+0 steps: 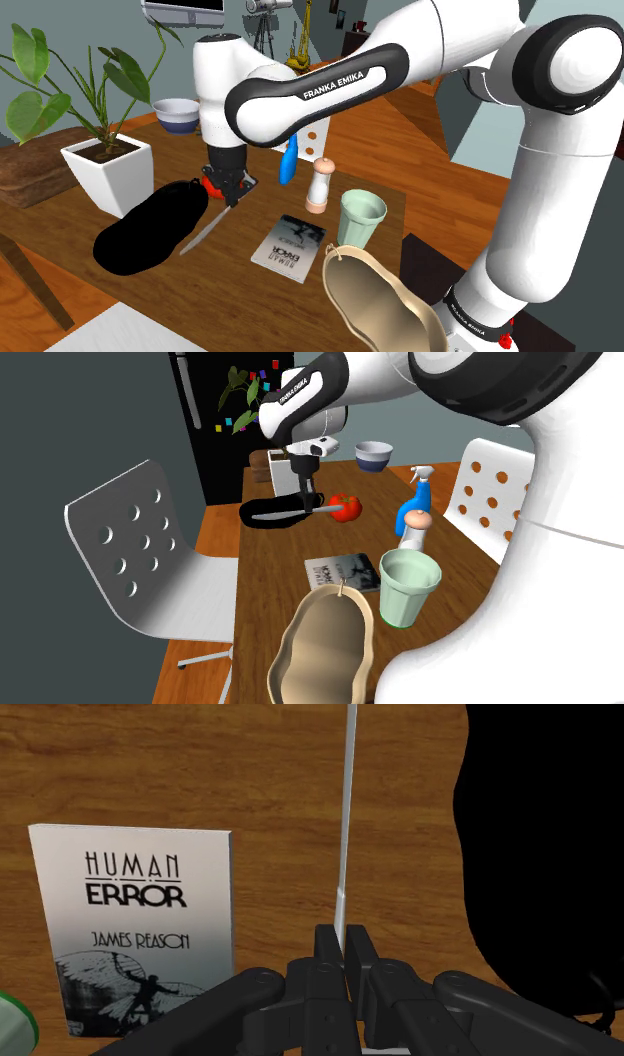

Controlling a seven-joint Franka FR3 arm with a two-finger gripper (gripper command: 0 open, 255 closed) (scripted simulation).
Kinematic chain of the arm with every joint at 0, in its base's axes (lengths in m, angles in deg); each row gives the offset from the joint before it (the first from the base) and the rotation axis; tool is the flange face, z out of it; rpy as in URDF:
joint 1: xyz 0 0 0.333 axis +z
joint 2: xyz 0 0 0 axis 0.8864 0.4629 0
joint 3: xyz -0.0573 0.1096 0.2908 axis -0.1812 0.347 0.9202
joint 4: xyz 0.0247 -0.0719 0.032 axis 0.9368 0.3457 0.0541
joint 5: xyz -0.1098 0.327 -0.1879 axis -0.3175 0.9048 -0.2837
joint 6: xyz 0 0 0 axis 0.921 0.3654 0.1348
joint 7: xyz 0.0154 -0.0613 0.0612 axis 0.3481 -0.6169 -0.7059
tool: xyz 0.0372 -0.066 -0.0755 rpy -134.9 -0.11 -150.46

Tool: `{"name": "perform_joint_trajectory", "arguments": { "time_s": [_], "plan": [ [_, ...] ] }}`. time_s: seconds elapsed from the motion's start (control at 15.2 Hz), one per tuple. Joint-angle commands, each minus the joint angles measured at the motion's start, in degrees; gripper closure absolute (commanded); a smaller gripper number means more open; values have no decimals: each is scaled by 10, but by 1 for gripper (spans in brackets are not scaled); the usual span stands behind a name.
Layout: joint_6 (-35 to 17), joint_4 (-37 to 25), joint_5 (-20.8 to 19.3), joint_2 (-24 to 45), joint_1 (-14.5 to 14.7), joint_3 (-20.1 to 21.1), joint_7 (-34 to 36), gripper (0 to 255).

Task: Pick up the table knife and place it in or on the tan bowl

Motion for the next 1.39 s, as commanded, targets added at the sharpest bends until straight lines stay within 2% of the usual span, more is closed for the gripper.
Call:
{"name": "perform_joint_trajectory", "arguments": {
  "time_s": [0.0, 0.59, 0.79, 0.99, 1.12, 1.32],
  "plan": [
    [13, -9, 5, -5, -1, 2, -4, 255],
    [69, -50, 24, -26, -5, 9, -19, 255],
    [42, 41, 84, -114, -38, 22, -49, 255],
    [26, 122, 152, -207, -53, 22, -90, 255],
    [23, 171, 196, -268, -51, 12, -119, 255],
    [28, 238, 252, -355, -32, -12, -157, 255]
  ]
}}
